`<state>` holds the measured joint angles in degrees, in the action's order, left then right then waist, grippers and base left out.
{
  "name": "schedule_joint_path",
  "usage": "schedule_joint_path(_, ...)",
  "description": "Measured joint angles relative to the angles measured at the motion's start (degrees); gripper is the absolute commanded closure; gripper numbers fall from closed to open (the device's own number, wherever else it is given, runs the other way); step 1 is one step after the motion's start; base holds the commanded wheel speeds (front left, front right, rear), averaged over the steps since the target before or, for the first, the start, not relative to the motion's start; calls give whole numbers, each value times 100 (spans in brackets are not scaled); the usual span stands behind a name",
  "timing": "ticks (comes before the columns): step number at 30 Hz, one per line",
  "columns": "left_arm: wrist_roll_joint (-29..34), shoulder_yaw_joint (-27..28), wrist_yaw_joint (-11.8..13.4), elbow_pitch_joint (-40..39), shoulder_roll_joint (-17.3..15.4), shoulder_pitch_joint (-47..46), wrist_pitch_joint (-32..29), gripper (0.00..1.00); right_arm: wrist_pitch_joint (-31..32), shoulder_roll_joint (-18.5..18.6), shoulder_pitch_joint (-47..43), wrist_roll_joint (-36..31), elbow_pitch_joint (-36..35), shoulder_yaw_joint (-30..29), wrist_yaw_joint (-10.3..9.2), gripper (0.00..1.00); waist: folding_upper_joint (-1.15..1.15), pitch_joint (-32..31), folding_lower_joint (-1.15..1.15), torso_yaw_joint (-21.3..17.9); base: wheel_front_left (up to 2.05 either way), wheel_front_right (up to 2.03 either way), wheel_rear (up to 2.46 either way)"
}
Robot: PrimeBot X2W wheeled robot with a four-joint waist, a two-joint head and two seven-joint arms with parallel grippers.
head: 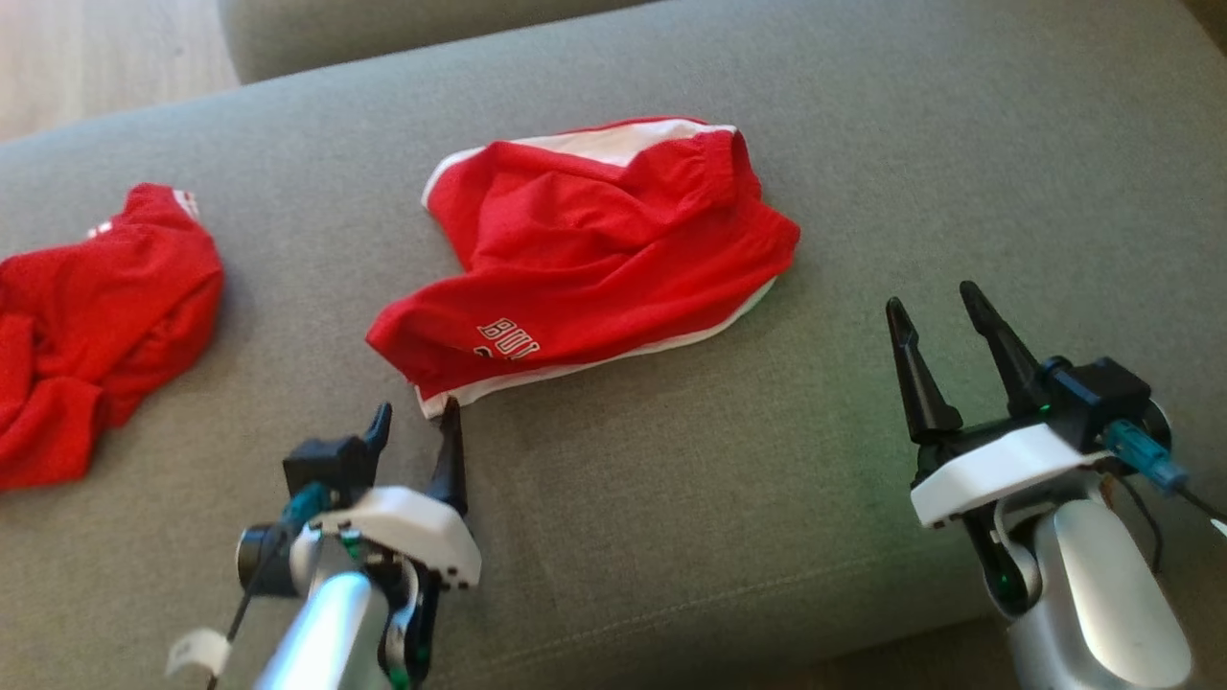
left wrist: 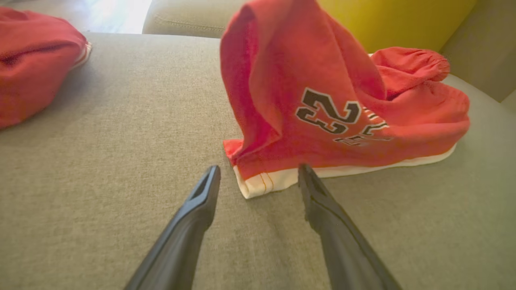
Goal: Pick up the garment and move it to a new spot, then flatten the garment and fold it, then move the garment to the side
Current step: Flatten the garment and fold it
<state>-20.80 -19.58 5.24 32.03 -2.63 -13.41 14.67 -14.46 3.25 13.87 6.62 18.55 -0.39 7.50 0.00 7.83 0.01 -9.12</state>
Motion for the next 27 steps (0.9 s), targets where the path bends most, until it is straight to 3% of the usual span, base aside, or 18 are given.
schedule_joint_path(10, -63, -111, 30, 812, 20, -449, 0, 0, 0, -4, 112, 364, -2, -82, 1, 0, 0, 240, 0, -128, 0, 0, 0)
schedule_joint_path(27, -319, -105, -24, 1258, 27, -813, 13, 0, 0, -7, 194, 366, -7, -68, 1, 0, 0, 330, 0, -161, 0, 0, 0)
